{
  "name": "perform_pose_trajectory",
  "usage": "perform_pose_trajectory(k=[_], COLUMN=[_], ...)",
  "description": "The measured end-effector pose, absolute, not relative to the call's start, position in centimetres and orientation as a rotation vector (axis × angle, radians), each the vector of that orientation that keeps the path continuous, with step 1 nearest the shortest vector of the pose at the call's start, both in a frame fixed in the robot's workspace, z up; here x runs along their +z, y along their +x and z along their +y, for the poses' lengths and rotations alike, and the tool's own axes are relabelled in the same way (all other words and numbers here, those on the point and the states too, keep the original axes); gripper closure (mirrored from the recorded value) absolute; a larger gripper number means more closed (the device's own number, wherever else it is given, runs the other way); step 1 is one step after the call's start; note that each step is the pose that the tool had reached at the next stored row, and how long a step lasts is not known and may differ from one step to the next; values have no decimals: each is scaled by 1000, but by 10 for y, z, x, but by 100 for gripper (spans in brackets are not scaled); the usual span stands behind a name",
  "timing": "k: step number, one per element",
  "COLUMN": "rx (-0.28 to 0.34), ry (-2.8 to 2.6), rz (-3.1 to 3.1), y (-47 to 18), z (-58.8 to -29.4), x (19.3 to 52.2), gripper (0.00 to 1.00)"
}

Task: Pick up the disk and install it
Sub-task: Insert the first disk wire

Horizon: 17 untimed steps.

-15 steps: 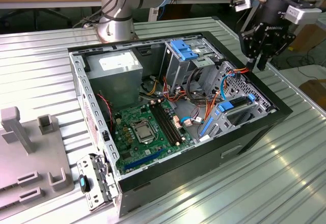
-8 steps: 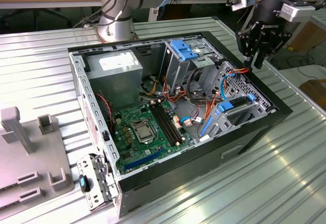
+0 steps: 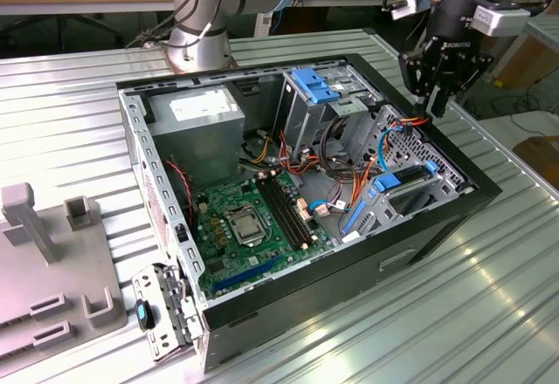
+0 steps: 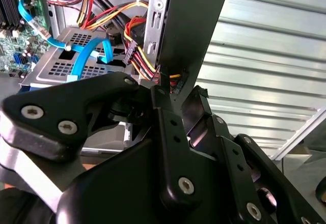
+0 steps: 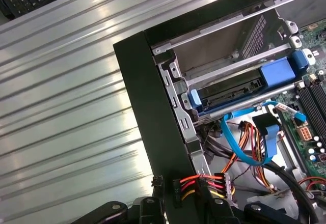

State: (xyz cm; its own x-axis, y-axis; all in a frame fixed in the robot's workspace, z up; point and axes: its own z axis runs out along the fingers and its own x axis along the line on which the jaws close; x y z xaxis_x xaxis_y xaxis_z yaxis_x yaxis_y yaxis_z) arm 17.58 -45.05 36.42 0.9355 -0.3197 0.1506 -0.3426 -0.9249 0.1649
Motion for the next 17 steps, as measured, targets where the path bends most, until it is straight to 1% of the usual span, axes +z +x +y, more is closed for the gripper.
perform_pose_trajectory(k=[6, 8, 9, 10, 11, 17], rx=[182, 182, 182, 182, 183, 185], ry=[2894, 2892, 2892, 2891, 2890, 2890], rz=[-499, -499, -499, -498, -498, -487], y=[176, 176, 176, 176, 176, 176], z=[-447, -447, -447, -447, -447, -447], x=[362, 361, 360, 360, 359, 358], gripper=[63, 64, 71, 71, 78, 78])
